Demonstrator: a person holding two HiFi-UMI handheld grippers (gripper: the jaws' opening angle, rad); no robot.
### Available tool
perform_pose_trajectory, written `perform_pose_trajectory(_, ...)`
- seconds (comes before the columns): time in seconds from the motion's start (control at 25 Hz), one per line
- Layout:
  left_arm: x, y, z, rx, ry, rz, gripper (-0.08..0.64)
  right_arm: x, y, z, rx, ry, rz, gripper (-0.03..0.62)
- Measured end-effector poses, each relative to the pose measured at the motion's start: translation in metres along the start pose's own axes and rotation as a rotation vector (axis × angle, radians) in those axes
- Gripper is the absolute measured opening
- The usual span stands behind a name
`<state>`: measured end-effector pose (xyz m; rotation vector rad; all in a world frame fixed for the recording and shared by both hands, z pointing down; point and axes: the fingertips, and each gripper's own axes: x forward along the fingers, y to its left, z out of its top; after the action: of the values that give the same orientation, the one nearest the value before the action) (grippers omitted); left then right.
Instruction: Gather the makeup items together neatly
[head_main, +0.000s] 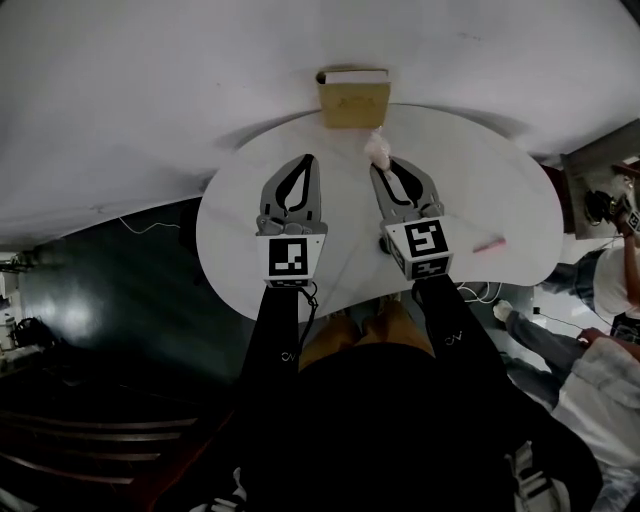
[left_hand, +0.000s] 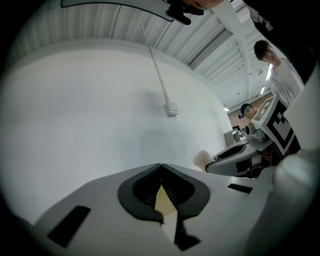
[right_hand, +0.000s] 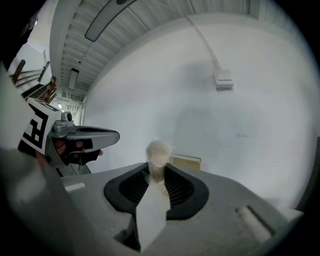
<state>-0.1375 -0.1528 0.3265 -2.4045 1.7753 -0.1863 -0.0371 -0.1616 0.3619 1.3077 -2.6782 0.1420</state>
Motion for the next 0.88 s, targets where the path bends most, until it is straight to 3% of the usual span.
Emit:
perform_pose_trajectory(0.2, -0.019, 0.027, 0.007, 0.03, -0.066, 0.024, 0.009, 0.018, 0.031, -0.023, 0.011, 0.04, 0.046, 0.097)
perform_pose_trajectory(0.52, -0.041, 0.045, -0.011, -0.023, -0.045, 0.03, 0.009, 0.043, 0.081, -0.121, 0.128, 0.26, 0.092, 0.104)
perform_pose_trajectory(0.88, -0.056, 0.048, -0.033, -0.049, -0.014, -0.005, 0.009, 0.061, 0.116, -0.207, 0.123, 0.474, 0.085, 0.107)
